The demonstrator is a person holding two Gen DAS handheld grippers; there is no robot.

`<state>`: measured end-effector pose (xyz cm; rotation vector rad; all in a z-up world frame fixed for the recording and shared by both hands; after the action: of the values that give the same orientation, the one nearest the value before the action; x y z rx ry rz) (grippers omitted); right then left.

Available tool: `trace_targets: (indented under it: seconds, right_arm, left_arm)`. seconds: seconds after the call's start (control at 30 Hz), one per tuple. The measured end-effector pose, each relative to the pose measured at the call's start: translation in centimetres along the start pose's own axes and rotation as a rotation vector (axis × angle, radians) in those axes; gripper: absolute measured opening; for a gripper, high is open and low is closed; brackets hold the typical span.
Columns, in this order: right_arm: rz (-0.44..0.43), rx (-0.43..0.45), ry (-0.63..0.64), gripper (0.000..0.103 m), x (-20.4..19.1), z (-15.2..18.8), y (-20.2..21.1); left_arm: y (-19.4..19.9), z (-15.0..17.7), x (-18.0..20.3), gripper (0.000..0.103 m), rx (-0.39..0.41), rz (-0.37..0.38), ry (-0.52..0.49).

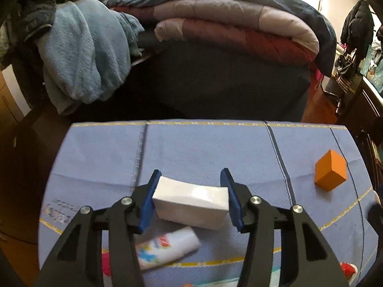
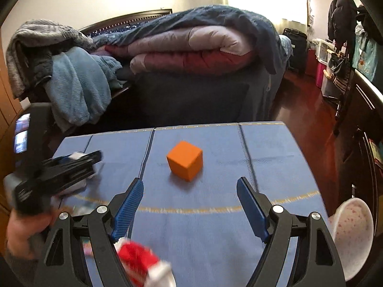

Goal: Collect trash
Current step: 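Grasp the white tissue pack with the left tool while the right tool grasps the orange cube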

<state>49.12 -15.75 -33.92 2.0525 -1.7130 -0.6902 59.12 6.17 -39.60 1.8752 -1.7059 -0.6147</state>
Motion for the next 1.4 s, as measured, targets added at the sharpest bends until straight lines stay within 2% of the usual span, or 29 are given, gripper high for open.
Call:
trace_targets:
  seconds: [0.27, 0.43, 0.47, 0.5, 0.57, 0.8, 1.0, 1.2, 1.4]
  right_arm:
    - [0.055, -0.087, 0.039, 0.08, -0.5, -0.3, -5.9]
    - [0.063, -0.171, 0.026, 0.062, 0.1, 0.4, -8.2]
    - [0.06, -0.188, 0.021, 0.053, 0.1, 0.7, -8.4]
    - [0.052, -0.204, 0.017, 0.048, 0.2, 1.0, -8.6]
    - [0.056, -0.192, 0.033, 0.047, 0.1, 0.8, -8.3]
    - [0.054, -0.133, 0.073, 0.047, -0.3, -0.1, -5.4]
    - [0.041, -0.096, 0.059, 0.047, 0.5, -0.4, -1.3]
    - [0.039, -0.046, 0.046, 0.047, 1.6, 0.0, 3.4]
    - [0.032, 0.005, 0.035, 0.047, 2.5, 0.8, 8.0]
  left_arm:
    - [3.3, -1.1, -2.2, 0.051, 0.048, -0.001, 0.024]
    - [4.8, -1.5, -3.9, 0.051, 0.06, 0.002, 0.076]
    - [4.9, -1.5, -4.2, 0.051, 0.061, 0.004, 0.084]
    - [5.1, -1.5, -4.4, 0.051, 0.062, 0.005, 0.09]
    - [5.6, -1.4, -4.6, 0.051, 0.065, 0.003, 0.098]
    - [7.5, -1.2, -3.5, 0.051, 0.081, 0.018, 0.086]
    - [11.0, -1.2, -2.0, 0.051, 0.113, 0.059, 0.09]
    - [16.2, -0.6, 0.1, 0.051, 0.17, 0.135, 0.065]
    - [21.4, 1.0, 2.5, 0.051, 0.209, 0.245, 0.048]
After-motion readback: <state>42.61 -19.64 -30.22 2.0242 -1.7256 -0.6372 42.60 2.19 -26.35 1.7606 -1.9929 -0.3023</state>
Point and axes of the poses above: each gripper's, at about its wrist camera, not at the fingertips, and y roughly against the way its jaws point, x to its right, z to its underside, the point moved 9 cm from there along -y, roughly the way its jaws point, and after that the axes turned 11 degrees about x, right-handed, at the moved point
